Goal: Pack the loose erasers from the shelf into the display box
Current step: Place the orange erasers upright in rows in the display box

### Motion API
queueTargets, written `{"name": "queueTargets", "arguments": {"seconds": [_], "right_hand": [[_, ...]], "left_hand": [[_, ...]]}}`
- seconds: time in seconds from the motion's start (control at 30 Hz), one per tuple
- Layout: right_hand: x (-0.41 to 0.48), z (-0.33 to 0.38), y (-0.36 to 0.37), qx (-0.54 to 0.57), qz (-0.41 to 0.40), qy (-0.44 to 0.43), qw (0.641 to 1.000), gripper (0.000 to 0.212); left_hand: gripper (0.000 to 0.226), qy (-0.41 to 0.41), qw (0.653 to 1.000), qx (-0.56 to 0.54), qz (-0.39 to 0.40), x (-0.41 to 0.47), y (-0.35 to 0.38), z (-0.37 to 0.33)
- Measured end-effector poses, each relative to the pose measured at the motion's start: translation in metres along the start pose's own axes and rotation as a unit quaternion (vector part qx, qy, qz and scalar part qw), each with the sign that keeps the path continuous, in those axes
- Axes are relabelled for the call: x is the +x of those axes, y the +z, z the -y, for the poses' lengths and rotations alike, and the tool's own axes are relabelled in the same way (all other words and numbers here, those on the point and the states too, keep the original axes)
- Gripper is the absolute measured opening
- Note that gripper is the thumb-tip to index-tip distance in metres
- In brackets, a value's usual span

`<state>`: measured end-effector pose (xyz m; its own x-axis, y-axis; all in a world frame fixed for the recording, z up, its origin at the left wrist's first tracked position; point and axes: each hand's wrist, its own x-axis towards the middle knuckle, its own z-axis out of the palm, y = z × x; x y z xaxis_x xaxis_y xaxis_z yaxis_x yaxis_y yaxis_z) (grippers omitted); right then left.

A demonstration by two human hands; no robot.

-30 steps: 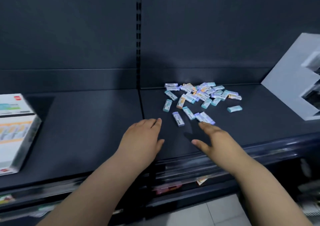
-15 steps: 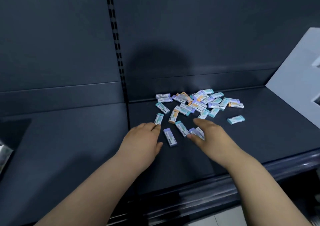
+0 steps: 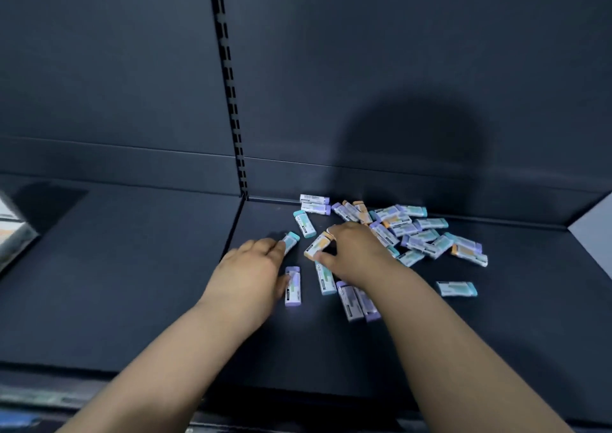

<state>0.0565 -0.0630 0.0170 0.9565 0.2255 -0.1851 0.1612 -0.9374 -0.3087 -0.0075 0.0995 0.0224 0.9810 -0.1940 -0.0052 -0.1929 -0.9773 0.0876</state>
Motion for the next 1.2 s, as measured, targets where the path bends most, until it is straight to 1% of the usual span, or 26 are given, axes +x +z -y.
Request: {"name": "queueTargets", "arguments": {"seconds": [0.1, 0.23, 0.47, 0.57, 0.67, 0.77, 0.83, 1.03, 1.2], "right_hand": [[0.006, -0.002, 0.001, -0.044, 0.016, -0.016, 0.999, 0.059], [0.01, 0.001, 0.004, -0.052, 0.012, -0.028, 0.998, 0.054], [0.018, 0.013, 0.011, -0.094, -0.029, -0.019, 0.995, 0.056], [0.02, 0.016, 0.015, -0.038, -0.037, -0.016, 0.998, 0.055], [0.017, 0.015, 0.016, 0.07, -0.023, -0.029, 0.997, 0.059], [0.008, 0.014, 0.012, 0.183, -0.018, -0.046, 0.982, 0.065], [-0.002, 0.012, 0.008, 0.235, -0.021, -0.051, 0.97, 0.065], [-0.026, 0.01, -0.004, 0.32, -0.046, -0.07, 0.944, 0.056], [-0.038, 0.007, -0.003, 0.37, -0.056, -0.051, 0.926, 0.06]], "left_hand": [[0.057, -0.028, 1.0, 0.002, 0.0, -0.006, 0.0, -0.004], [0.057, -0.051, 0.999, 0.003, -0.002, -0.009, 0.001, -0.009], [0.058, -0.055, 0.998, -0.005, -0.006, -0.009, -0.003, -0.005], [0.059, -0.059, 0.998, 0.0, 0.001, -0.012, -0.004, 0.005], [0.059, -0.062, 0.998, -0.004, 0.004, -0.012, -0.006, 0.014], [0.058, -0.059, 0.998, -0.01, 0.0, -0.01, -0.008, 0.021], [0.059, -0.052, 0.998, -0.018, 0.001, -0.009, -0.009, 0.023], [0.055, -0.013, 0.998, -0.06, 0.005, -0.001, -0.008, 0.022], [0.051, 0.0, 0.995, -0.096, 0.032, 0.011, 0.001, 0.024]]}}
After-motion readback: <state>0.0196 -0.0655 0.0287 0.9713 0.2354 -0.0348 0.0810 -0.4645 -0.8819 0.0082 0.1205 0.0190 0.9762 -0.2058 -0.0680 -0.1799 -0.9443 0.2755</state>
